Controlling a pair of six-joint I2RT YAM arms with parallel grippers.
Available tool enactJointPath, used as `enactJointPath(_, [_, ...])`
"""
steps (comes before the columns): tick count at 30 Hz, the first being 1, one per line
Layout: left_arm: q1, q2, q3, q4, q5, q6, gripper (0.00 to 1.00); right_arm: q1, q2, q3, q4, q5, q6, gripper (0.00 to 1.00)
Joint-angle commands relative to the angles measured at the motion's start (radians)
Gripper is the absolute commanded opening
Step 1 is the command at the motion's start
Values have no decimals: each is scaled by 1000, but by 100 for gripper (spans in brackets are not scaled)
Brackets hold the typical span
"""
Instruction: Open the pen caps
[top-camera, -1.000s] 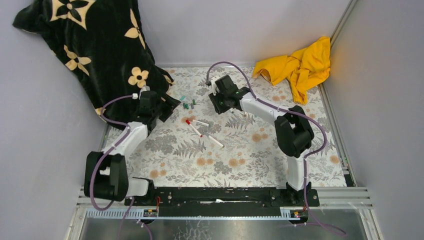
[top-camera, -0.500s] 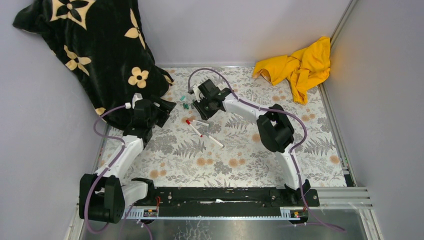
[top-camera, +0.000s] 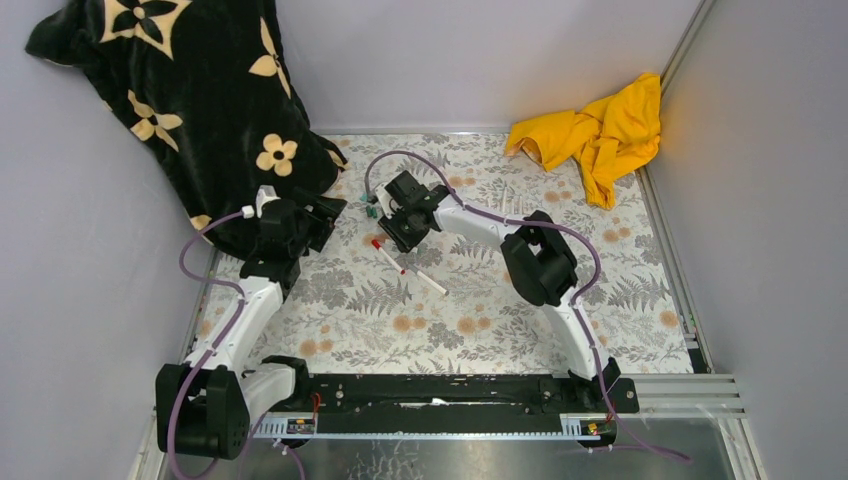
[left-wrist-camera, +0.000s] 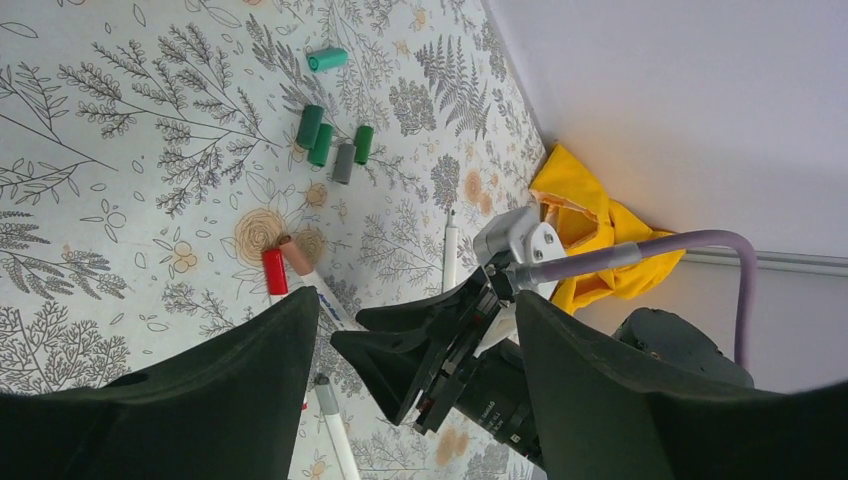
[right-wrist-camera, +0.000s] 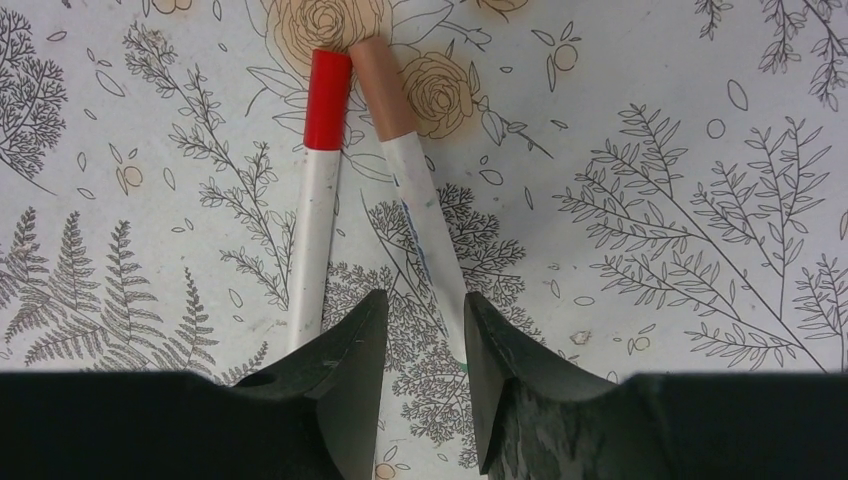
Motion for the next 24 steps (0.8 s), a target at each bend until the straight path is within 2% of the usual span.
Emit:
enactJointPath(1, [9, -24, -10, 19, -11, -13, 79, 6, 26, 66, -17, 22, -26, 41])
enactJointPath(13, [22, -68, -25, 16, -27, -18, 79, 8, 88, 72, -27, 72, -41, 39])
enactJointPath(14, [24, -72, -28, 16, -31, -18, 79, 8, 92, 73, -31, 76, -40, 36])
enactJointPath(15, [24, -76, -31, 16, -33, -18, 79, 7, 97, 74, -39, 79, -39, 30])
enactJointPath(16, [25, -78, -33, 16, -35, -18, 79, 8, 101, 74, -48, 86, -38, 18])
enactJointPath(19, [28, -80, -36, 16, -39, -18, 79, 8, 101, 60, -62, 105, -28, 3])
enactJointPath(20, [29, -80, -38, 16, -41, -18, 79, 8, 96, 47, -58, 109, -25, 0])
enactJointPath(24, [32, -79, -35, 16, -49, -18, 79, 6, 24, -47, -6, 93, -10, 0])
